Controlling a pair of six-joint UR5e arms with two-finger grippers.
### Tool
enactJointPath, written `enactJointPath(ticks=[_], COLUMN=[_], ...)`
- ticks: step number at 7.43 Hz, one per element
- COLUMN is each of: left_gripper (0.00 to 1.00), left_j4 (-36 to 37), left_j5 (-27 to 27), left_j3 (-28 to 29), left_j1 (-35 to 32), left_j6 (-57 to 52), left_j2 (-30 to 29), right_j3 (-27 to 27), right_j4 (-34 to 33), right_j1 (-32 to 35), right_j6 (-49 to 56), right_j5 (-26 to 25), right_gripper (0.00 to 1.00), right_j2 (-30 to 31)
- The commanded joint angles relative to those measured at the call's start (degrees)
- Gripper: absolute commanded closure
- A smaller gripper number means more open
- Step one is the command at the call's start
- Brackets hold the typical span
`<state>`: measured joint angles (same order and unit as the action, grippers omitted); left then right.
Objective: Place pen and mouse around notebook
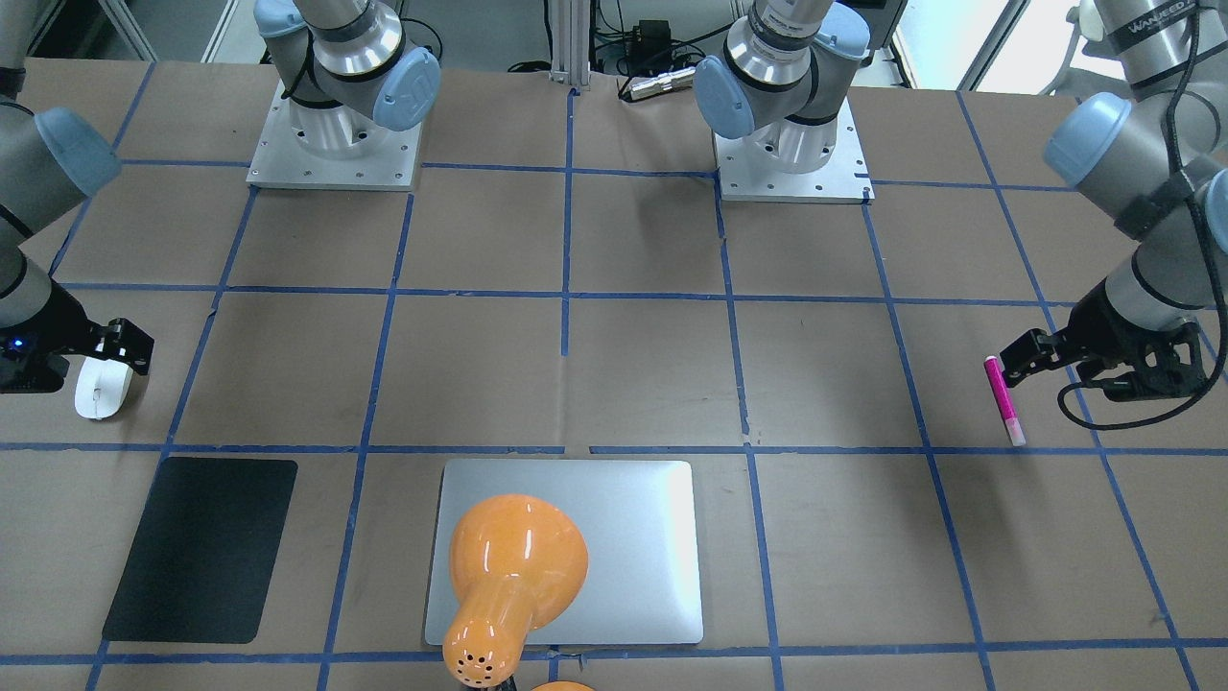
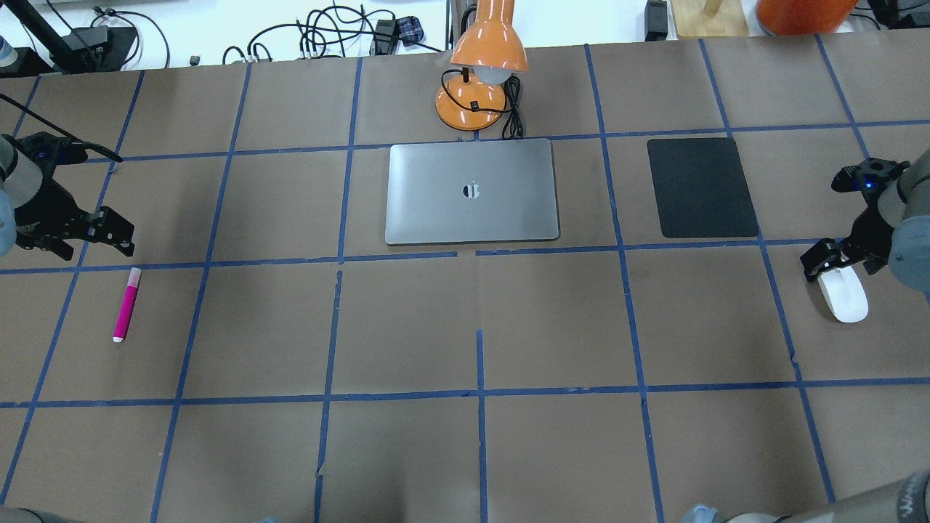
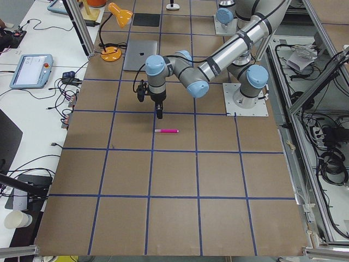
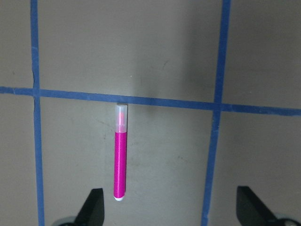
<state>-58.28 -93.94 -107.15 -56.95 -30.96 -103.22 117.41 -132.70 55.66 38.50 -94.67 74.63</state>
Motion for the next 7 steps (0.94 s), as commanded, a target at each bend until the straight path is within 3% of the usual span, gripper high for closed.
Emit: enactJointPath(ticks=[1, 7], left_gripper=[0.0, 0.03], left_j4=[9.2, 15.48], left_j5=[0.16, 2.53], left_j3=[-4.1, -5.97], left_j1=[1.14, 3.42], left_j6=[-3.06, -8.32], left_j2=[-3.29, -8.75], right_j3=[-0.69, -0.52], right_j4=[-0.45, -1.42], right_j1=[-0.2, -0.29], right_j6=[1.05, 3.25], right_j5=[-2.86, -3.85], right_gripper=[0.0, 0.0], right_j2=[-2.2, -4.66])
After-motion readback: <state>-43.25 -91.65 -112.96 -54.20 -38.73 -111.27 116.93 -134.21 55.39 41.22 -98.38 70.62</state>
